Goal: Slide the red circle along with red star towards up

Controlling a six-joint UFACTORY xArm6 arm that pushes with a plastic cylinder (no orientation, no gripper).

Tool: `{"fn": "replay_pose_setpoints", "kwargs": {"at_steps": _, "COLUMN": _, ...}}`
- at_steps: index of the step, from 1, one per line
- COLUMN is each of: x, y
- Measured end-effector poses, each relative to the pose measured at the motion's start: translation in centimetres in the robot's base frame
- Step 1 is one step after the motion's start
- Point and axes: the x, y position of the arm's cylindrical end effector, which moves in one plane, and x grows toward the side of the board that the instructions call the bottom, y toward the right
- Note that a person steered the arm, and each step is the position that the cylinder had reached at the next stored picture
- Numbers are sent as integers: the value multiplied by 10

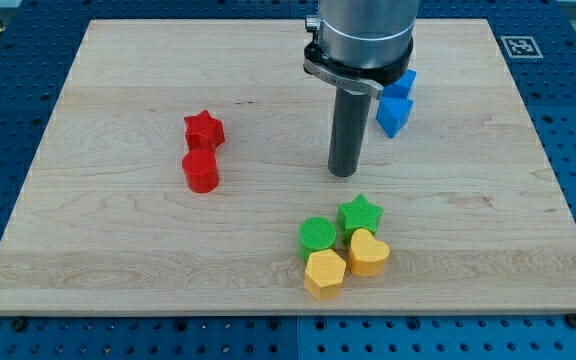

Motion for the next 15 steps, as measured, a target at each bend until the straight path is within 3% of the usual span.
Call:
{"fn": "replay_pose_setpoints", "kwargs": {"at_steps": 2, "x": 0, "y": -25}}
{"fn": "replay_pose_setpoints", "kwargs": {"at_steps": 6, "x": 43, "y": -202}}
{"fn": "replay_pose_setpoints", "kwargs": {"at_steps": 7, "x": 42, "y": -216}}
{"fn": "replay_pose_setpoints", "kwargs": {"at_steps": 11, "x": 33, "y": -160}}
{"fn": "replay_pose_setpoints", "kwargs": {"at_steps": 15, "x": -30, "y": -155}}
